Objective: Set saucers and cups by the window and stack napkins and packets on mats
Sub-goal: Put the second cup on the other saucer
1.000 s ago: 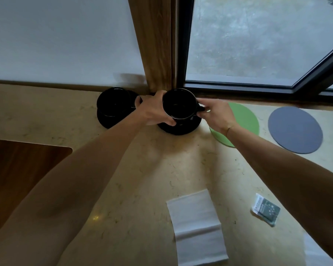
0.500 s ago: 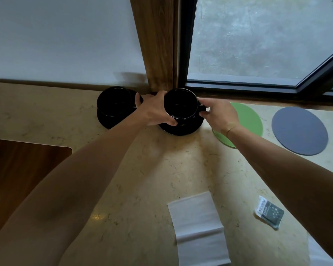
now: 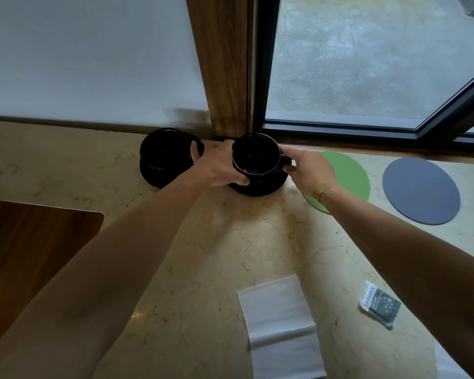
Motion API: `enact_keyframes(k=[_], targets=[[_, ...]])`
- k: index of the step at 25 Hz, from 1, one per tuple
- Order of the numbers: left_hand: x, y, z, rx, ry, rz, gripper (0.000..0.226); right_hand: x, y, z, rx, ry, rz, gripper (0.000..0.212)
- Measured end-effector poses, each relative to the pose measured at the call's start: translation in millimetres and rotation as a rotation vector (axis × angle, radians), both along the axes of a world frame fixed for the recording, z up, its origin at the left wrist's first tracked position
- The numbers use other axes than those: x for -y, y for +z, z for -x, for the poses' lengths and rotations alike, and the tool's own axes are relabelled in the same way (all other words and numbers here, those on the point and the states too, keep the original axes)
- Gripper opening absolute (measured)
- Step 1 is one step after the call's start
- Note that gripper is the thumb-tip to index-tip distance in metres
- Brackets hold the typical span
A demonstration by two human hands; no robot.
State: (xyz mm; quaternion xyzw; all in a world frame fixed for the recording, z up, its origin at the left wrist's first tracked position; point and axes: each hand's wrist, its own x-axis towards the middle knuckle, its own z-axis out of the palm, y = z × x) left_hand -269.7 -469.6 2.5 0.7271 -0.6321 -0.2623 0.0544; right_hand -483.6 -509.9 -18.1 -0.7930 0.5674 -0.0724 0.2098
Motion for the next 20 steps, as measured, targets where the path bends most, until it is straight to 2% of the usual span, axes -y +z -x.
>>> enact_keyframes(k=[7,14,20], targets=[[-17.6,-2.5,6.3,0.152,0.003,0.137,0.107,-25.7,12.7,13.1,-0.002,-0.021,-0.012,0.059],[-77.4,3.6,21.4,-0.016,0.153,0.262,0.093,-89.8,32.4,40.4,-0.046,-0.056,0.017,0.061],[-158.8,11.9,45.9,-0.091,0.171,0.322,0.086,-155.3,60.2,67.2,-0.005,-0.075,0.084,0.06]])
